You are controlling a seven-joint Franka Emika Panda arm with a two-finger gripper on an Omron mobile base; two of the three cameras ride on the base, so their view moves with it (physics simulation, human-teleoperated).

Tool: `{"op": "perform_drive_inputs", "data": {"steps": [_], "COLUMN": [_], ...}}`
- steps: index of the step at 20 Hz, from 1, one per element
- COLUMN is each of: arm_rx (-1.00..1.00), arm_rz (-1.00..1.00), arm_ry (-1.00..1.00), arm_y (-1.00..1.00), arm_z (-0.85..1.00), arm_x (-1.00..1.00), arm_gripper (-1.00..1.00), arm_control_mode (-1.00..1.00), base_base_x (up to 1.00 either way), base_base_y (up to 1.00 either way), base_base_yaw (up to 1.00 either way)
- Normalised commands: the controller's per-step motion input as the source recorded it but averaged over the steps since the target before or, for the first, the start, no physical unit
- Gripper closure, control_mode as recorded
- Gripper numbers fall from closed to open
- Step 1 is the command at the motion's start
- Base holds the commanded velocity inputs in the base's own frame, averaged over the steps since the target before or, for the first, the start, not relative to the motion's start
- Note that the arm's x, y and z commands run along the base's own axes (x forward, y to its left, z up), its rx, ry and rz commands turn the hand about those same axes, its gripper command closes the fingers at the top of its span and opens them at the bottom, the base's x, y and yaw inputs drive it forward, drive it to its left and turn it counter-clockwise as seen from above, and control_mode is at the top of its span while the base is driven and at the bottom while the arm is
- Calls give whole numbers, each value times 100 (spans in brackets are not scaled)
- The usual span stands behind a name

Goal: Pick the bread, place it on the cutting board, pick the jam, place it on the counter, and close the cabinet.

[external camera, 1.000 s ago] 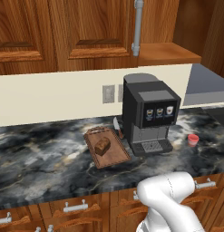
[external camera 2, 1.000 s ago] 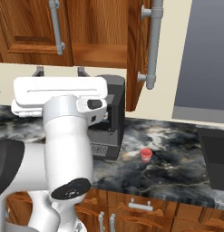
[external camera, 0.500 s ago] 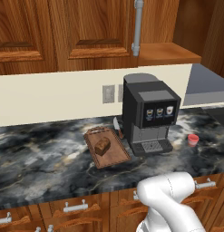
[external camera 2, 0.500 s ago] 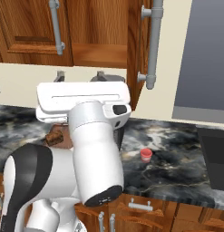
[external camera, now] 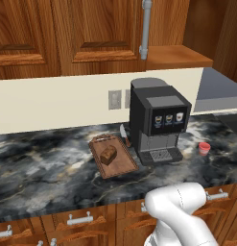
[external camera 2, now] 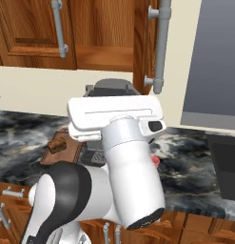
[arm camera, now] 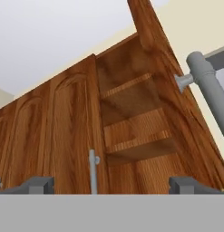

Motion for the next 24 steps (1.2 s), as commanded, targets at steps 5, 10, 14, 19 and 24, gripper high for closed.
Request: {"op": "perform_drive_inputs", "data": {"steps": [5, 10, 14, 19, 24], "arm_rx": [0, 0, -1, -2, -1], "arm_rz": [0, 0, 0, 0, 0], "arm_ry": [0, 0, -5, -4, -2], "arm_y": [-43, -41, -36, -31, -14], "arm_z": [-12, -8, -14, -16, -17], "arm_x": [0, 0, 0, 0, 9], "arm_gripper": [-100, -100, -100, -100, -100], "arm_control_mode": [-100, -100, -100, -100, -100], "base_base_x": [0, 0, 0, 0, 0], "base_base_y": [0, 0, 0, 0, 0], "base_base_yaw": [0, 0, 0, 0, 0]}}
